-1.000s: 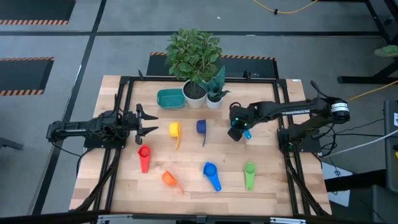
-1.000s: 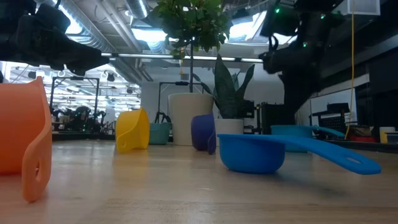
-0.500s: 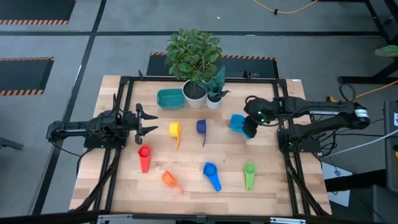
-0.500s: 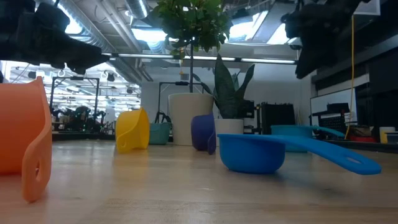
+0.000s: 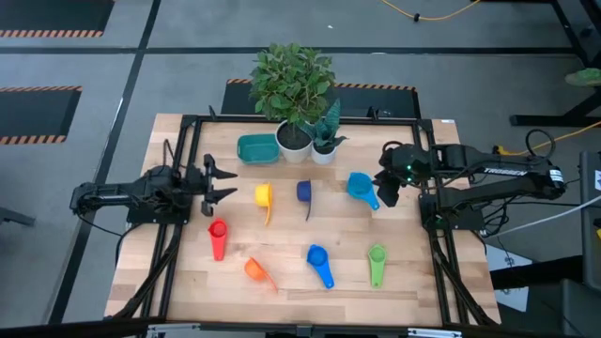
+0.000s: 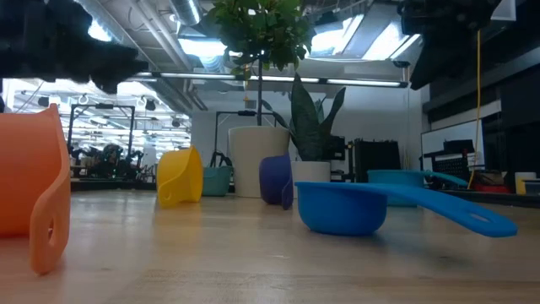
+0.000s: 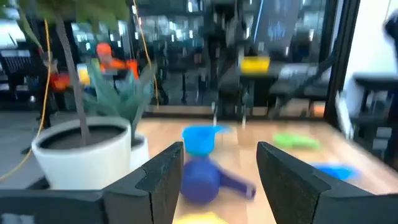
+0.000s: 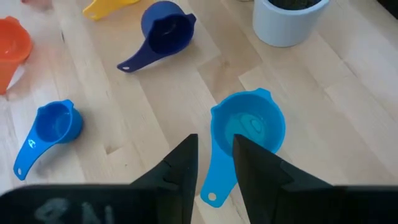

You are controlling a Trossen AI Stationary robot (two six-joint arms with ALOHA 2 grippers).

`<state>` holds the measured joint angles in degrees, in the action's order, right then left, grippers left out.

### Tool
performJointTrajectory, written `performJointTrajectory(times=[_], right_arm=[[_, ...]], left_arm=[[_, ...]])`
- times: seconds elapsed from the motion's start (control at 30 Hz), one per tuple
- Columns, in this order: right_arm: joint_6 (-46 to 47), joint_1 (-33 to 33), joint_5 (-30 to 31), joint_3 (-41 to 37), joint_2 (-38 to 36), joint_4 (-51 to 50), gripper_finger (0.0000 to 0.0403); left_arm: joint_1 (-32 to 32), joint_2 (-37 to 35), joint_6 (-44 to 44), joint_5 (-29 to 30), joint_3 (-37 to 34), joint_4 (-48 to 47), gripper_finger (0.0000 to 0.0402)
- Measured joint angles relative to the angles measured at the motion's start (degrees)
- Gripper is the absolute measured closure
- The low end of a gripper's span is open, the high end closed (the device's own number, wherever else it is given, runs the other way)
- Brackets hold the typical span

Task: Nest measuring cups in basket
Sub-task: Stack the yellow measuring cup on top of the top light blue measuring cup

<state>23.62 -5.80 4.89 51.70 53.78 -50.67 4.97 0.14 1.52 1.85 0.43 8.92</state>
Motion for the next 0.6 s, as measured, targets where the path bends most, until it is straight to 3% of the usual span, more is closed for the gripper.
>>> performJointTrajectory(times=[0.2, 0.47, 0.6], right_arm=[[0.06, 0.00, 0.01, -1.25, 0.06, 0.49, 0.0297], [2.11, -0.01, 0.00, -3.45, 0.09, 0.14, 0.0297], [2.88, 0.00, 0.00, -3.45, -0.08, 0.24, 0.0297]], left_arm=[[-0.02, 0.22, 5.95, -0.02, 0.00, 7.61, 0.0204], [-2.62, 3.18, 17.42, 0.90, 0.00, 7.44, 0.0204], [-5.22, 7.82, 20.80, 4.67, 0.06, 7.38, 0.0204]])
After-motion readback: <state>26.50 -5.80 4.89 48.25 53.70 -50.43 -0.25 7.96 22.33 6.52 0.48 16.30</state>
